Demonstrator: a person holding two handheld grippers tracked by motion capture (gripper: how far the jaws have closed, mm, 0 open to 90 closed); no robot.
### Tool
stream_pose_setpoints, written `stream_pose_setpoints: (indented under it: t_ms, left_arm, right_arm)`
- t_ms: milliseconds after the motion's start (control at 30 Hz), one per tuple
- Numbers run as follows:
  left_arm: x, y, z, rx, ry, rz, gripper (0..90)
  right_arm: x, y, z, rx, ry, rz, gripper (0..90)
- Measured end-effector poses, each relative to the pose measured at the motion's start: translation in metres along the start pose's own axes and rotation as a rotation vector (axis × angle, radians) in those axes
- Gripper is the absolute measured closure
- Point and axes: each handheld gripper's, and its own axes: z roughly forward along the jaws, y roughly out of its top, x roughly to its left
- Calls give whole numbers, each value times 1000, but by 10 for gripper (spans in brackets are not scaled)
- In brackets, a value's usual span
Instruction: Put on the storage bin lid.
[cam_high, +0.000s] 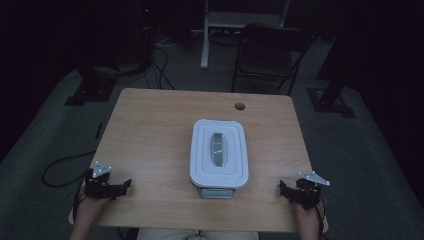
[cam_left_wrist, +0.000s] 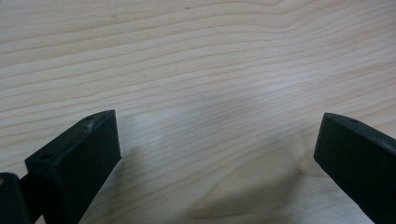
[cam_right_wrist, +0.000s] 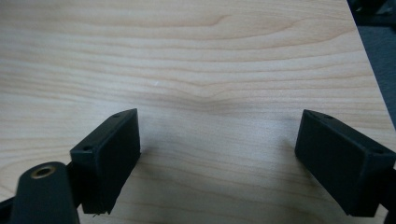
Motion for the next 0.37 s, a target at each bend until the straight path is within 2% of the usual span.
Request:
stream_pose_setpoints:
  t_ms: [67,167,367]
  left_arm:
    - [-1,0,1,14,0,8,14]
    - [-1,1,1,14,11,-5,14]
    - [-1,1,1,14,11,-6,14]
  right_arm:
    - [0,0,0,1,3,0,130]
    - [0,0,0,2,3,0,129]
    - [0,0,0,2,3,0,129]
